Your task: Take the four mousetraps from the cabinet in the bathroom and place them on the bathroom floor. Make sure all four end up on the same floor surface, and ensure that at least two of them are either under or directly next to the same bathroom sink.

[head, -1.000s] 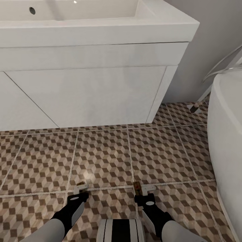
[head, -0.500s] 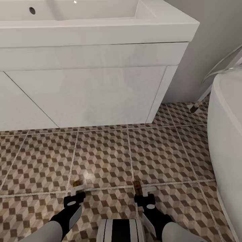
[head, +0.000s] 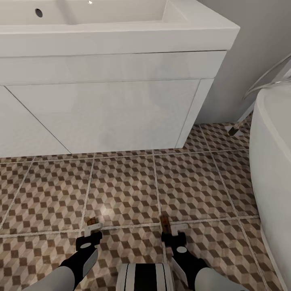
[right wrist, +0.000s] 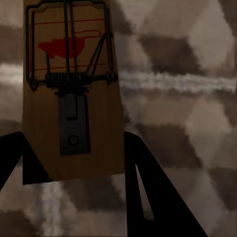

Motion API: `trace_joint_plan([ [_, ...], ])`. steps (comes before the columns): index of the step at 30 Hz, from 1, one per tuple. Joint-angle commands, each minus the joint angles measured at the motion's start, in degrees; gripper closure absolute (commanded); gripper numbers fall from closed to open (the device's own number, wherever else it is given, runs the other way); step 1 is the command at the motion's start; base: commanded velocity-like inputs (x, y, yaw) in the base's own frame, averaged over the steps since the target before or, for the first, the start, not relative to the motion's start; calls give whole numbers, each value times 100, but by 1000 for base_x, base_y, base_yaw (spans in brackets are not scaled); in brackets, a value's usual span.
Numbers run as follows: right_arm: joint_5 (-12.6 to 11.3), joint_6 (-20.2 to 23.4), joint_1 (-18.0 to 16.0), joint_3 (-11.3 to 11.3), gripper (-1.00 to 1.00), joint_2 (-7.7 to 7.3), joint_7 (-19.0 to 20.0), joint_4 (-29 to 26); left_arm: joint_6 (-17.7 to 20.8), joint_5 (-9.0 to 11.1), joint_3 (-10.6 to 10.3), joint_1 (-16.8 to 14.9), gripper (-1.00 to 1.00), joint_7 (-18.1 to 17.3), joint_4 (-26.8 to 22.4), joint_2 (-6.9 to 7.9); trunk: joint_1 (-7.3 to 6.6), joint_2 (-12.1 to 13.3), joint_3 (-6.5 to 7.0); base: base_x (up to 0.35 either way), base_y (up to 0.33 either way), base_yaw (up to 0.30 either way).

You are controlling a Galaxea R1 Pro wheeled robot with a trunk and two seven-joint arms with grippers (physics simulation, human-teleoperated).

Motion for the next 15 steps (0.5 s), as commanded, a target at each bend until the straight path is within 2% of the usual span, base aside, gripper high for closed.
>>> trace_joint_plan([
  [1,8,-90,-3,33,100,0,-60,9,-25,59,-49,-3,100,33,4,2,-1,-1,-3,0,0,0],
  [15,-1,-478,-3,21,100,0,-60,30,-24,53,-49,-3,100,33,-2,2,-1,-1,-3,0,0,0],
])
